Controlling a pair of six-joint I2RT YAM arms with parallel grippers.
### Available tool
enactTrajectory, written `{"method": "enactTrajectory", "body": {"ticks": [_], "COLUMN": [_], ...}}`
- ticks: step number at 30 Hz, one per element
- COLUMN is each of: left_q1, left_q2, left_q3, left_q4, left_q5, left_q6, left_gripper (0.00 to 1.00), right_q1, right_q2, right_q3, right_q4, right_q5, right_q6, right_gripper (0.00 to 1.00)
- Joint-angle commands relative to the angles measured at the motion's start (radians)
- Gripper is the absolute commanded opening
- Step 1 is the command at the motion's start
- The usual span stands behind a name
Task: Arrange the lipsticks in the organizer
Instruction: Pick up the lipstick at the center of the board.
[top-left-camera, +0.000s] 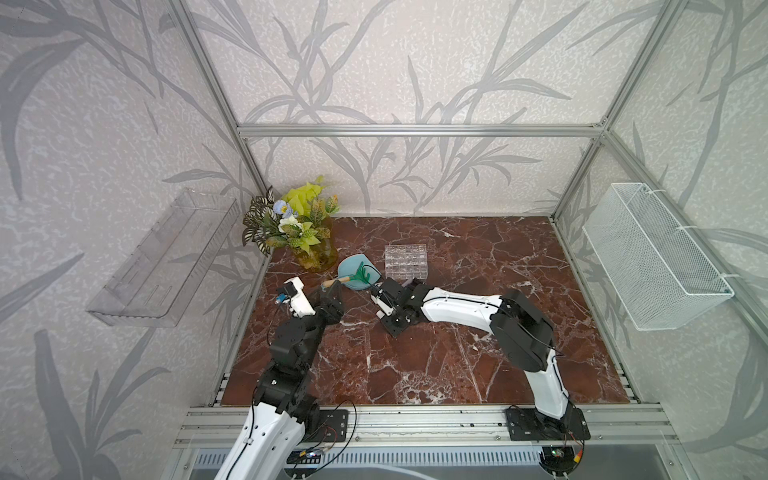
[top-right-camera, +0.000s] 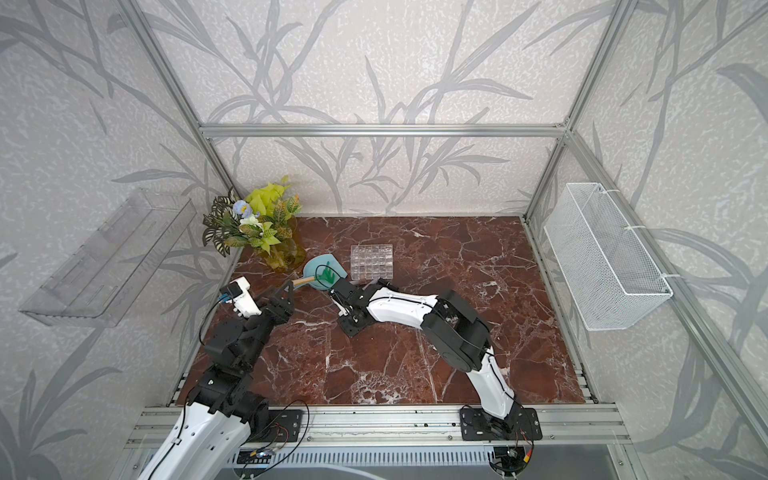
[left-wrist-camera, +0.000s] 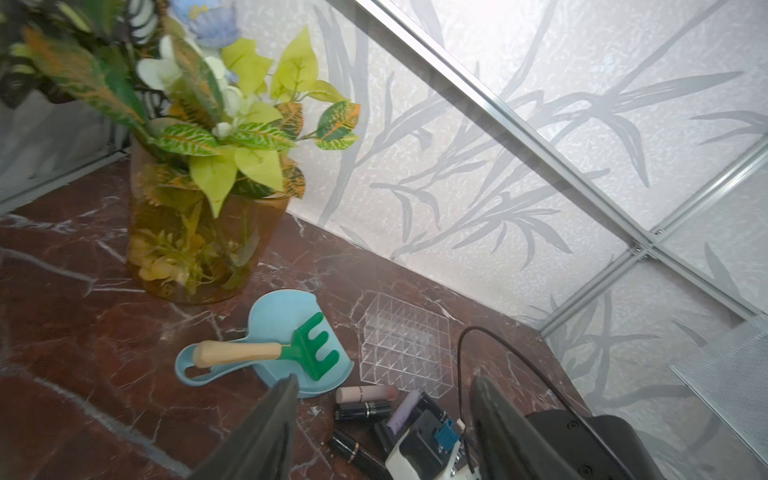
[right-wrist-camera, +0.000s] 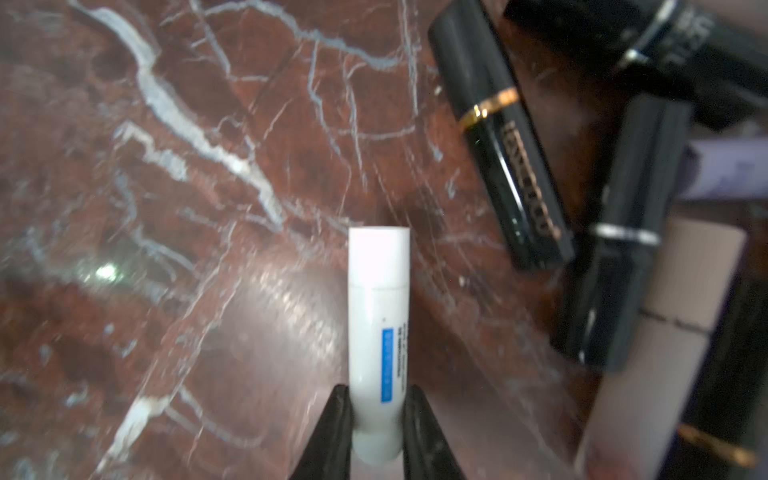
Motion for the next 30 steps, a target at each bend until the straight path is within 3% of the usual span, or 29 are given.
{"method": "enactTrajectory", "body": {"ticks": [1,4,10,16,22,30], "left_q1": [0.004,0.004,0.004,0.003,0.000,0.000], "left_q2": [0.131,0.275,0.421,0.431,0.463,0.505], "left_q3": [0.095,0.179,0.257,0.299,0.320,0.325], "left_q4": [-0.004,0.000,0.106,0.135,0.094,0.002], "left_q5": [0.227,0.422,0.767,0.870,0.899,0.884], "left_q6": [0.017,-0.003,-0.110,-0.157,-0.135,-0.065], "left_gripper": [0.76,0.86,0.91,0.89,0.69,0.73], "right_q1": [-0.015,-0.046,-0.130,-0.165,-0.165,-0.165], "right_q2": [-0.198,-0.337,-0.546,-0.636,-0.643,-0.658], "right_q3": [-0.080,-0.175,-0.320,-0.335,-0.306,-0.324], "right_q4": [0.063,0.094,0.161,0.184,0.212,0.252], "right_q5": [-0.064,-0.092,-0.200,-0.301,-0.402,-0.437], "right_q6": [-0.010,0.002,0.027,0.030,0.046,0.073], "right_gripper": [0.18,0.19,0.20,0.20,0.20,0.20]}}
